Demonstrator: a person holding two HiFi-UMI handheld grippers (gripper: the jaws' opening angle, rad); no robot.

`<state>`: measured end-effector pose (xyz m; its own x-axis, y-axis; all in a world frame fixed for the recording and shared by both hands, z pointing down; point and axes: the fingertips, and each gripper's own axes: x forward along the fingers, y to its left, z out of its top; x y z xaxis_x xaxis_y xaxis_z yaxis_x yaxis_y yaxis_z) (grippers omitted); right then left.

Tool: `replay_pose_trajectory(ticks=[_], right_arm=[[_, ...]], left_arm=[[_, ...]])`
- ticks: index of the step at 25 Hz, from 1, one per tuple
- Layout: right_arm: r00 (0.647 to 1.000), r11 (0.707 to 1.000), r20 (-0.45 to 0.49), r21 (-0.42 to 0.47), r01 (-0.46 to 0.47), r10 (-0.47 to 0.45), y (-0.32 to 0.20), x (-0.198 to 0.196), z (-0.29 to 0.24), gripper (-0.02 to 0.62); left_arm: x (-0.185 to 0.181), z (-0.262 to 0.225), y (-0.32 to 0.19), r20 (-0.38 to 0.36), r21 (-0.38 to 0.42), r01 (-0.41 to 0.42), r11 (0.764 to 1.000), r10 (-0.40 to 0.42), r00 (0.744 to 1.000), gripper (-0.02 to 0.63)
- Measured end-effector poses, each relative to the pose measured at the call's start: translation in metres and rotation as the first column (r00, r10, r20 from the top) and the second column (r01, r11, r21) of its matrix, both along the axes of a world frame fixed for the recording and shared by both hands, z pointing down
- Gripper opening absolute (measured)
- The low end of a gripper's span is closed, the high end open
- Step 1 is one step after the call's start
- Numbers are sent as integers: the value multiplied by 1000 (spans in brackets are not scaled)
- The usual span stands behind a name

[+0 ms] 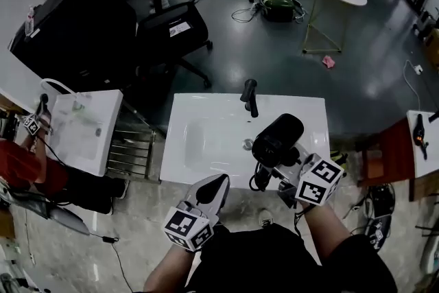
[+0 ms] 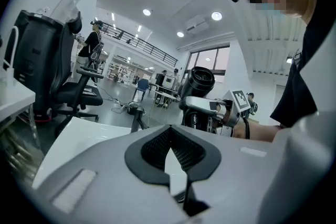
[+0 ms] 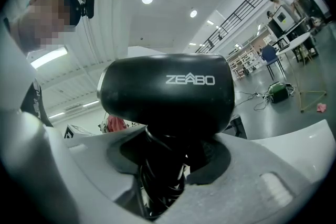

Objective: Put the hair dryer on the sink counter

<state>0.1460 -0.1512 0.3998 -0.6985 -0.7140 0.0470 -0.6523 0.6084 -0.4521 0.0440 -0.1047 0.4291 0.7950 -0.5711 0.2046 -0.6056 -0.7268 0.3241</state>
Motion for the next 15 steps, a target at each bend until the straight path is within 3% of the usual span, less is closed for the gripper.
replay_pose_trajectory(ticks=[15], right_arm=[[987,992,-109,-12,-123,121,-58,-90,12,189]], left_arm=[[-79,23,-55,-33,-44,-183,982,182,983,3]])
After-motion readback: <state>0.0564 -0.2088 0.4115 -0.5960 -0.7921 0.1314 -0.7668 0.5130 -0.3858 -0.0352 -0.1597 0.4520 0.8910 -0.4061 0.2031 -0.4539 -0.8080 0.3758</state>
